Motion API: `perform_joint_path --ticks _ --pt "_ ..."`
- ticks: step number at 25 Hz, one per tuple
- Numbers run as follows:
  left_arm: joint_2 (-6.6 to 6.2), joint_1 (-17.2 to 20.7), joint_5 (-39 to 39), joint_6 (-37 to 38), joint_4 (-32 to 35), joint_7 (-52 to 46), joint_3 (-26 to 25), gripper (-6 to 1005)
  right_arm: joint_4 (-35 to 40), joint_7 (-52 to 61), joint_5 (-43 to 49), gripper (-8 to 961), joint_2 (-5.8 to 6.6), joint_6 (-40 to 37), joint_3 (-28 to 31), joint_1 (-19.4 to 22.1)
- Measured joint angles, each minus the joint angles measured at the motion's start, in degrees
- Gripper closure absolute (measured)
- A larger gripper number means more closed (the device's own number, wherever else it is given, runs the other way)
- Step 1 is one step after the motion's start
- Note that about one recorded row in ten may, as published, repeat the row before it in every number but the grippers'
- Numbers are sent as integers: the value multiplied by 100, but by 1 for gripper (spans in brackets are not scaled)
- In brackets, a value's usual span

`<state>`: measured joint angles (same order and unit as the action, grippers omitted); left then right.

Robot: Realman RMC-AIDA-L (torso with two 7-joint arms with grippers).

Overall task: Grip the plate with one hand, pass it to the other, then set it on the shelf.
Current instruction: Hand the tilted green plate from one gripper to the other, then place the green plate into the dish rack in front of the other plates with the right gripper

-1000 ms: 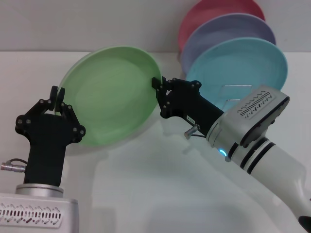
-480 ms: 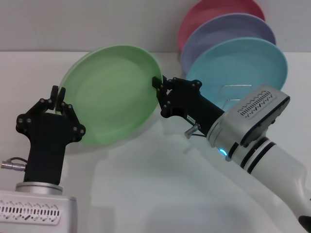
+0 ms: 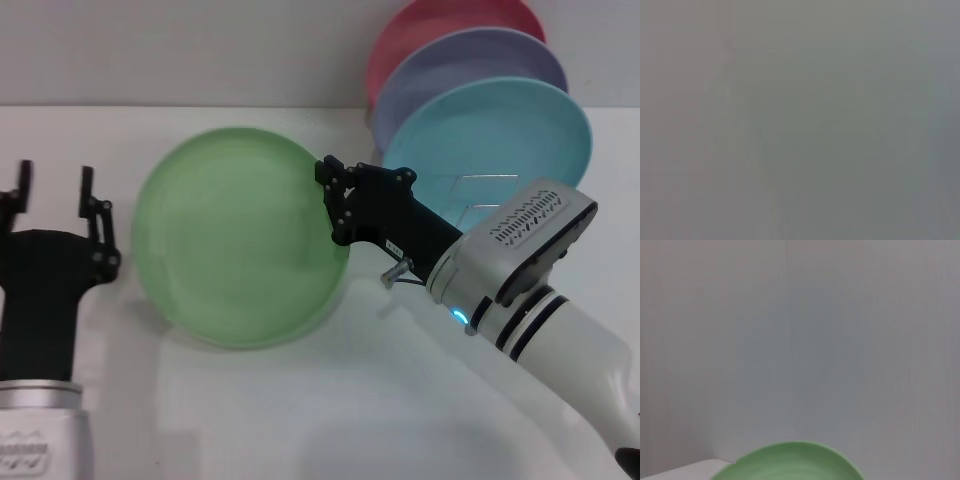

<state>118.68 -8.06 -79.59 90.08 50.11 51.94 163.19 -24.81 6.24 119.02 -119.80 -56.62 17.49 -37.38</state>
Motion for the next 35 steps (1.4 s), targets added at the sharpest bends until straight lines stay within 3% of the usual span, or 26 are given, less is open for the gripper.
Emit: perform_joint_path --ticks 7,13,15,24,35 --pt "-42 91 1 661 -198 -867 -22 493 3 -35 0 923 0 0 0 -1" --pt "-46 93 -27 971 -916 -2454 -253 390 186 -44 0 926 1 -387 1 15" --pt "-39 40 -23 972 -1289 -3197 -382 382 294 -45 2 926 10 -842 -8 95" --pt "-1 -237 -46 714 -1950 -3922 -564 388 741 -117 375 927 37 -2516 -51 471" --pt "-40 -487 -9 381 -2081 -4827 -1020 390 1532 -837 384 931 54 -4499 157 1065"
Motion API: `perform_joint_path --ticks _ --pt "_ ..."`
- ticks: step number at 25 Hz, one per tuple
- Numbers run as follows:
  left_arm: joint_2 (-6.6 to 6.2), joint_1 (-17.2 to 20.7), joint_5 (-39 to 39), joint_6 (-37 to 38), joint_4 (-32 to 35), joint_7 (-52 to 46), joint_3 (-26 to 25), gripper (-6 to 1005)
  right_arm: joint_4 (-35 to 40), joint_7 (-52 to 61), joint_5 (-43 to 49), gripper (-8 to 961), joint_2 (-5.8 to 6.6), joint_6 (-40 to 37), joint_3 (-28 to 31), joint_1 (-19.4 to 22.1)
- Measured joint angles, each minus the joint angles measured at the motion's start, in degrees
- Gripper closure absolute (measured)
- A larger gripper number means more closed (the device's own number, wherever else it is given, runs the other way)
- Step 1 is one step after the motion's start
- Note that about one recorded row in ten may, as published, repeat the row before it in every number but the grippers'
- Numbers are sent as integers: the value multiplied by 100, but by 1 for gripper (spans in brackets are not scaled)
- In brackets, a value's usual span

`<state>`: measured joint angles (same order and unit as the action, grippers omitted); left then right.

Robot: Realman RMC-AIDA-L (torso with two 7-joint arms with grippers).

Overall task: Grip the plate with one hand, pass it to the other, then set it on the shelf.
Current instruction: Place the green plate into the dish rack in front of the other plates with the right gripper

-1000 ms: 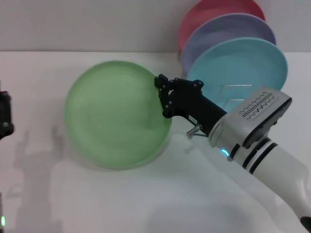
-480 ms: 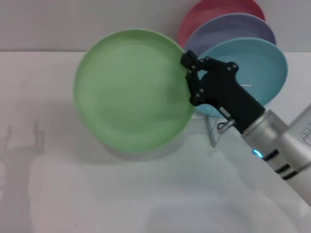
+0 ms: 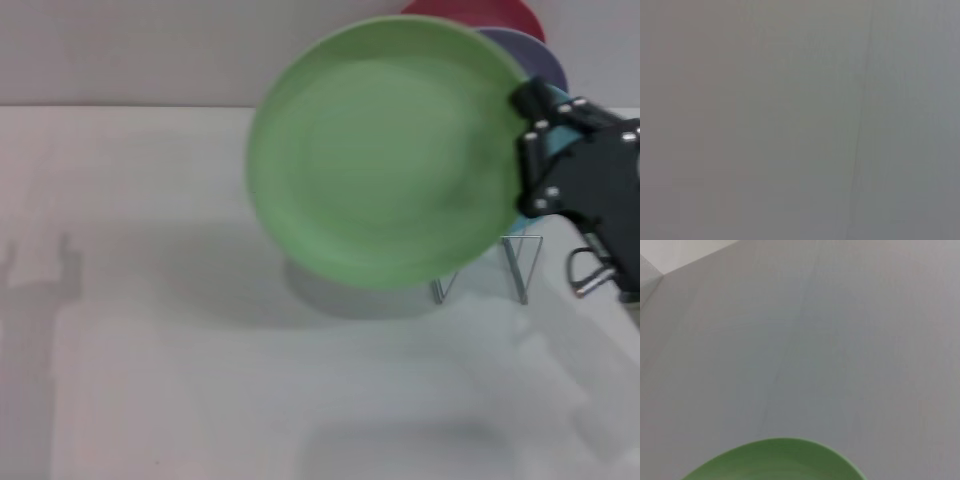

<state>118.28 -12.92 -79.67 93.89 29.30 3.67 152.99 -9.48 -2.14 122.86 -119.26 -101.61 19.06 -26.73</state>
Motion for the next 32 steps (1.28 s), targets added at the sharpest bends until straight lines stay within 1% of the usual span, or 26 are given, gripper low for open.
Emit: perform_joint_path --ticks 5,7,10,17,20,22,24,29,32 --pt "-1 -84 2 -94 -59 -161 -25 390 639 -368 -21 932 15 -562 167 -33" --pt "11 -246 5 -252 -94 -262 -28 390 883 -557 -27 932 24 -704 184 -115" --pt "21 -350 -14 -390 -94 -281 -32 390 1258 -721 -35 932 45 -899 190 -269" --pt "39 -460 -16 -721 -81 -758 -171 391 1899 -1178 -84 933 200 -1116 151 -563" --pt "34 -461 -13 -708 -93 -897 -181 391 2241 -1375 -66 933 226 -1230 115 -632" --pt "30 -461 -16 -686 -95 -922 -191 391 2442 -1410 -64 933 230 -1280 23 -642" --pt "28 -451 -7 -638 -97 -931 -337 390 2575 -1445 -72 933 249 -1295 -99 -623" --pt "32 -449 1 -594 -98 -932 -400 389 2726 -1628 -81 933 339 -1306 -320 -544" --pt "39 -458 5 -492 -73 -934 -423 389 2809 -1707 -80 933 414 -1271 -405 -534"
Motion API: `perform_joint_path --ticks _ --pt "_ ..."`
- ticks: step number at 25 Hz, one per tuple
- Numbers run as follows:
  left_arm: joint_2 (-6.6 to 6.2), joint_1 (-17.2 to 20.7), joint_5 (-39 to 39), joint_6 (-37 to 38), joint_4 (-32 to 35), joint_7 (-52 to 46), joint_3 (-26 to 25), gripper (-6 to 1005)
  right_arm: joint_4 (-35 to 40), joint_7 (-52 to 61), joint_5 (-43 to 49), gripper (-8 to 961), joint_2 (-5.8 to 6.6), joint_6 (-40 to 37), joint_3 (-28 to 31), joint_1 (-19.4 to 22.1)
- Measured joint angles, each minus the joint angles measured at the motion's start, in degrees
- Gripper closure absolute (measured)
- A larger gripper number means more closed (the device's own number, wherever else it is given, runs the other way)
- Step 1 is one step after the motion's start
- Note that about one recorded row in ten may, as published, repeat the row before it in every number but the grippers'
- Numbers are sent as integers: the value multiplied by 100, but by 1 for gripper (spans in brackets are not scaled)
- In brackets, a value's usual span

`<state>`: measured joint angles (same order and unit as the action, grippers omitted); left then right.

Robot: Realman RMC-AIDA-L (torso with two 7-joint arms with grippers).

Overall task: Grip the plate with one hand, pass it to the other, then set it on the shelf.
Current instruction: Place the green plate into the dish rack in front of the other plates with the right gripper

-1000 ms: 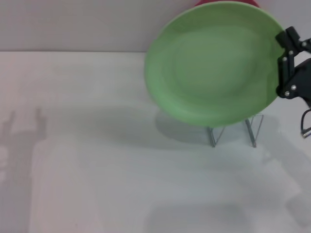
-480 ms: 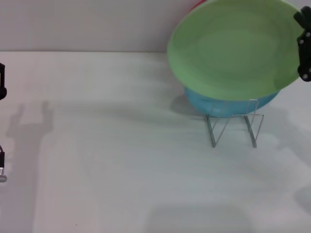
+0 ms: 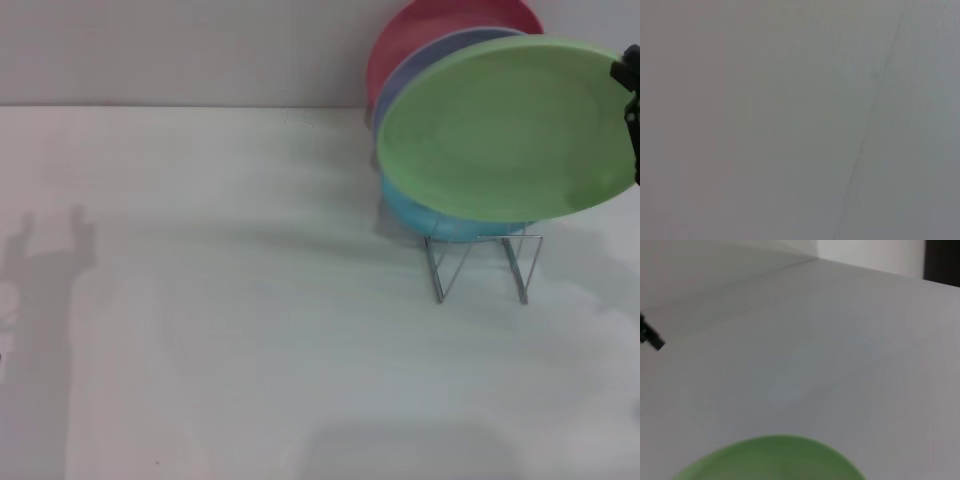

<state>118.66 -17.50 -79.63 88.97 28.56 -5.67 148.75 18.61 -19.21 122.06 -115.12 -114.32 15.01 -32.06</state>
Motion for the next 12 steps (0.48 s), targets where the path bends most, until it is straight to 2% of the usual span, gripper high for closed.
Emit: perform_joint_path --ticks 6,12 --pt "14 -20 1 5 64 -2 -8 389 167 -30 31 933 148 47 -156 4" --pt "29 -25 0 6 184 5 18 389 153 75 41 933 382 144 -535 -35"
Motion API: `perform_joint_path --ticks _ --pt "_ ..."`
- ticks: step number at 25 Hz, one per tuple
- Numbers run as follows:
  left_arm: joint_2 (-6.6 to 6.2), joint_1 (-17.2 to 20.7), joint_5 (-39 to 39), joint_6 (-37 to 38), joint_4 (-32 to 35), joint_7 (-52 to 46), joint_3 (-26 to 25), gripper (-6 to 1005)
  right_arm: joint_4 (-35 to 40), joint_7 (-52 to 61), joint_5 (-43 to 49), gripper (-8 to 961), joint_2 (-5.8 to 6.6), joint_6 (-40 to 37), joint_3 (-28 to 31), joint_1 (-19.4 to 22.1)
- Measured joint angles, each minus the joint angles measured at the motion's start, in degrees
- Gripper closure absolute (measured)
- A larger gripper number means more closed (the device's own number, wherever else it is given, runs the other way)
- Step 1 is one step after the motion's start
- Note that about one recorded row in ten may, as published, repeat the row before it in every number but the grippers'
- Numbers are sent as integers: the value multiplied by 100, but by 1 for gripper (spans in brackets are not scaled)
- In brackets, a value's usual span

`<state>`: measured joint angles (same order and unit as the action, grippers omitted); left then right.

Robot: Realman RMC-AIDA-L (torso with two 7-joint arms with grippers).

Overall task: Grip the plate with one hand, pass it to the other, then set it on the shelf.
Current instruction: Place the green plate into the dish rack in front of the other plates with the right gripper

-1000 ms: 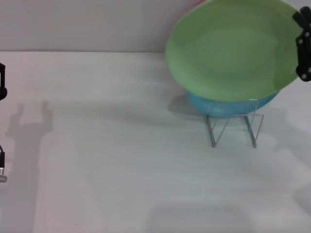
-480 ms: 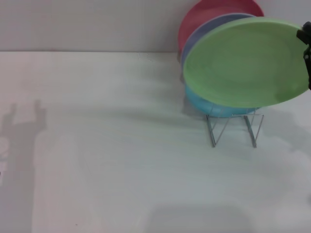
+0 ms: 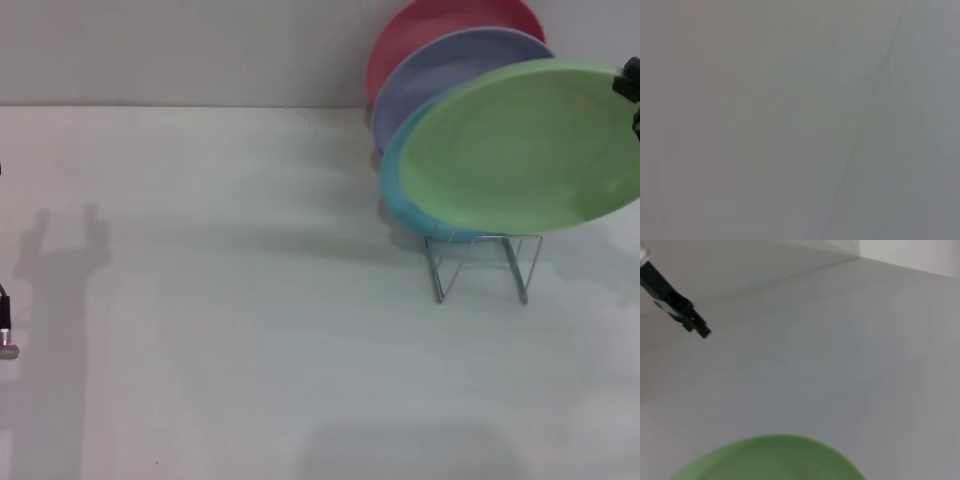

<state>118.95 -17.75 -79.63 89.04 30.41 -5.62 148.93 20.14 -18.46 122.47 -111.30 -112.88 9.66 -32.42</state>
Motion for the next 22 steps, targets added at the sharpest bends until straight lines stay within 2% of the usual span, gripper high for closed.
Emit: perform_joint_path --ticks 4,6,19,22 --pt "17 24 0 6 129 34 19 389 22 401 -4 934 182 41 -262 -52" --pt "17 24 0 6 129 34 19 389 36 480 2 934 236 47 -292 -82" --pt "14 88 -2 8 340 42 43 388 193 460 4 934 265 449 -706 -160" --pt "13 88 -1 8 353 43 48 388 190 462 -3 934 235 512 -717 -160"
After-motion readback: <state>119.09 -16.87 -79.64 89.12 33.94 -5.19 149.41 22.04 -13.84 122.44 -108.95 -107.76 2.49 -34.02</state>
